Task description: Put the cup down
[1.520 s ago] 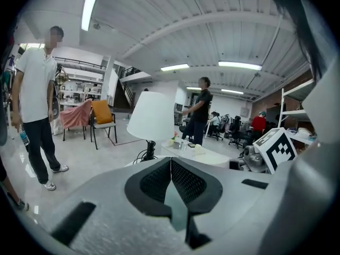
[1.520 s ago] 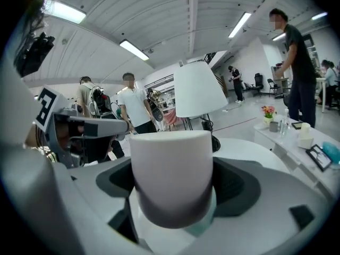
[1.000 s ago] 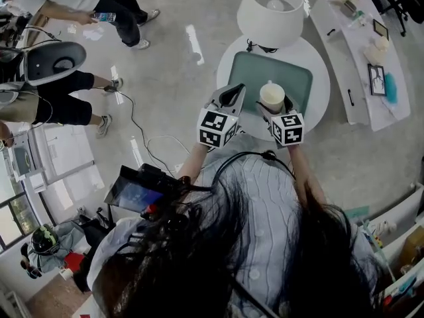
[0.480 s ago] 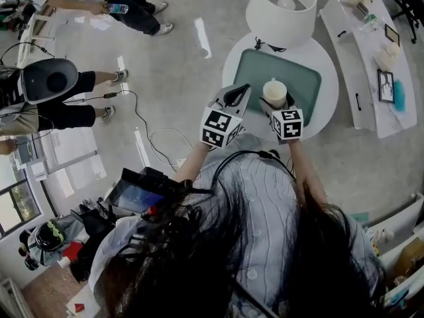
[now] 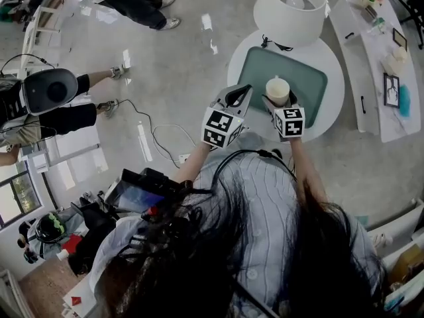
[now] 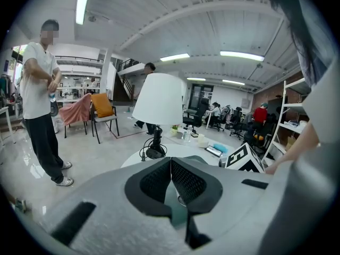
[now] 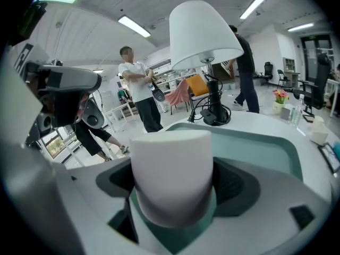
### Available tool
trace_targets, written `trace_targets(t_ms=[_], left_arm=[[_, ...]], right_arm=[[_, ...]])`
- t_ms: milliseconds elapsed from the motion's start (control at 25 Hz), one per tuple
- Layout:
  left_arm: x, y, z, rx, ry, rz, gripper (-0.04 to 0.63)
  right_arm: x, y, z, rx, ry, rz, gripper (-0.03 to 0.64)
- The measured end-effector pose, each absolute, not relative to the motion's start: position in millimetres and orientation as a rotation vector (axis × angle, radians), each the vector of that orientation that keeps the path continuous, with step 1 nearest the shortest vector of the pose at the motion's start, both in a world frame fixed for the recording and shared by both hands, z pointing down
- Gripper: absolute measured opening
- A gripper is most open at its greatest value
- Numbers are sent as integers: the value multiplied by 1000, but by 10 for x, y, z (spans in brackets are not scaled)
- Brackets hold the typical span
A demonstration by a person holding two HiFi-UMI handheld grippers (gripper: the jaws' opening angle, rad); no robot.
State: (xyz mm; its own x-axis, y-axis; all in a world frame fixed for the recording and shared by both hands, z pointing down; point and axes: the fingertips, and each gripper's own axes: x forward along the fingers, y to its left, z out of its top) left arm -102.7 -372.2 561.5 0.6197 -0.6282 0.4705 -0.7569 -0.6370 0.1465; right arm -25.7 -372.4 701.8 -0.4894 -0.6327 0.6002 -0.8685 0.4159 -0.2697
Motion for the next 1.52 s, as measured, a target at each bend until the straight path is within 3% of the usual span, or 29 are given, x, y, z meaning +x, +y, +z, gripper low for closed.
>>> trace_targets(t_ms=[720, 1520], left_arm=[[-923, -3705, 5627, 2511, -1103, 553, 15], [-959, -3596, 5645, 2497, -1128, 546, 15]], right_arm=[[-203, -3489, 7146, 1175, -2232, 629, 420], [-194, -3364, 7134, 1201, -2212, 780, 422]])
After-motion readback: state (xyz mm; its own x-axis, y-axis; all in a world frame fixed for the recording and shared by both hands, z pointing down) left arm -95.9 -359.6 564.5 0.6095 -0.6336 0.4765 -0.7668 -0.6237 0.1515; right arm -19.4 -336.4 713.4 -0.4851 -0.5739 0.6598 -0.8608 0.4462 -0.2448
